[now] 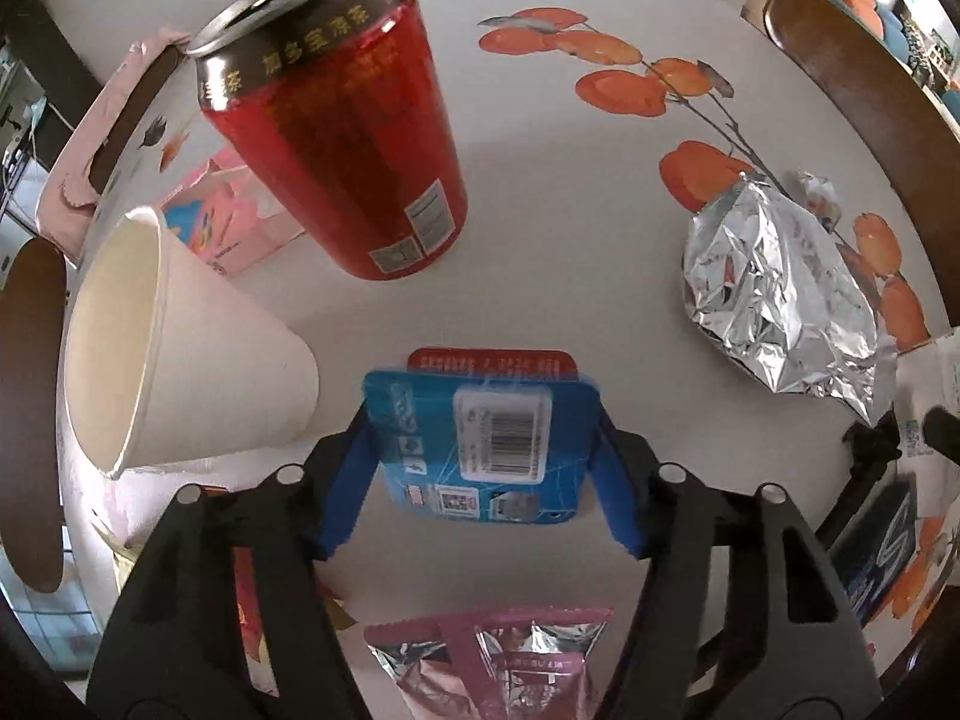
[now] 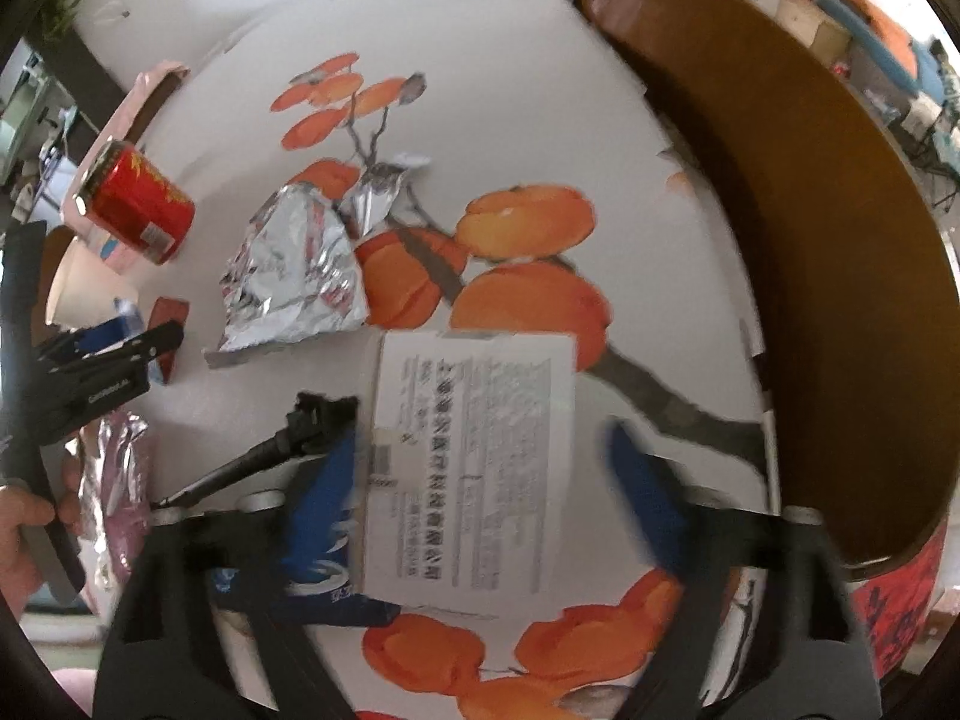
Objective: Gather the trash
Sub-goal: 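Grasp the blue yogurt lid with the left gripper while the right grasps the white medicine box, then carry the lid and white box with both grippers over the trash bin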
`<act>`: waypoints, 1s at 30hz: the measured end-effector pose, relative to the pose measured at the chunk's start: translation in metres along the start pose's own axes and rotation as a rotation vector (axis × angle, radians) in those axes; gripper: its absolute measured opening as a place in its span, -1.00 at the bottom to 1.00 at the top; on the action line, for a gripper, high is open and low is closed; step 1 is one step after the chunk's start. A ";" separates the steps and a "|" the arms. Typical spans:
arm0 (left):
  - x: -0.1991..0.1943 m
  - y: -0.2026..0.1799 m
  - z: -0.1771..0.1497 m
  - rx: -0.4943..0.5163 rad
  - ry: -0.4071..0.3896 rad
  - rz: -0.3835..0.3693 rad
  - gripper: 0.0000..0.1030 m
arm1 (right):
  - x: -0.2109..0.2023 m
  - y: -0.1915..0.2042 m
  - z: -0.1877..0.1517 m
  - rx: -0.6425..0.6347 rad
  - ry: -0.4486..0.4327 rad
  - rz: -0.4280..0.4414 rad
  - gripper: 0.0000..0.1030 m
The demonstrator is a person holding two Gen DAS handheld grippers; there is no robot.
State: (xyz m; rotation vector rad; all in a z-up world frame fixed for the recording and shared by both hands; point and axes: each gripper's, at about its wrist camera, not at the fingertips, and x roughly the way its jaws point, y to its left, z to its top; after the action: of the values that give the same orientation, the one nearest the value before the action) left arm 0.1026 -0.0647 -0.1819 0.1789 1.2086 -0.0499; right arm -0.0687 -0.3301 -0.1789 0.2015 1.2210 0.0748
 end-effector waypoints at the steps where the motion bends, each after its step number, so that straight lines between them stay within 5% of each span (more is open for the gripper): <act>1: 0.000 -0.001 0.000 0.001 -0.003 0.000 0.18 | 0.001 0.001 -0.001 -0.001 0.003 -0.007 0.31; 17: -0.056 0.006 -0.014 -0.038 -0.087 -0.028 0.17 | -0.048 0.005 0.006 -0.011 -0.107 0.030 0.28; 24: -0.094 0.036 -0.024 -0.150 -0.123 0.030 0.17 | -0.064 0.063 0.026 -0.169 -0.154 0.151 0.28; 30: -0.124 0.091 -0.063 -0.334 -0.129 0.112 0.17 | -0.063 0.149 0.035 -0.384 -0.117 0.293 0.28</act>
State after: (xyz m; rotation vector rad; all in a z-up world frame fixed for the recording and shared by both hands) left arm 0.0128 0.0281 -0.0776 -0.0496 1.0600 0.2339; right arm -0.0501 -0.1981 -0.0805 0.0457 1.0320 0.5408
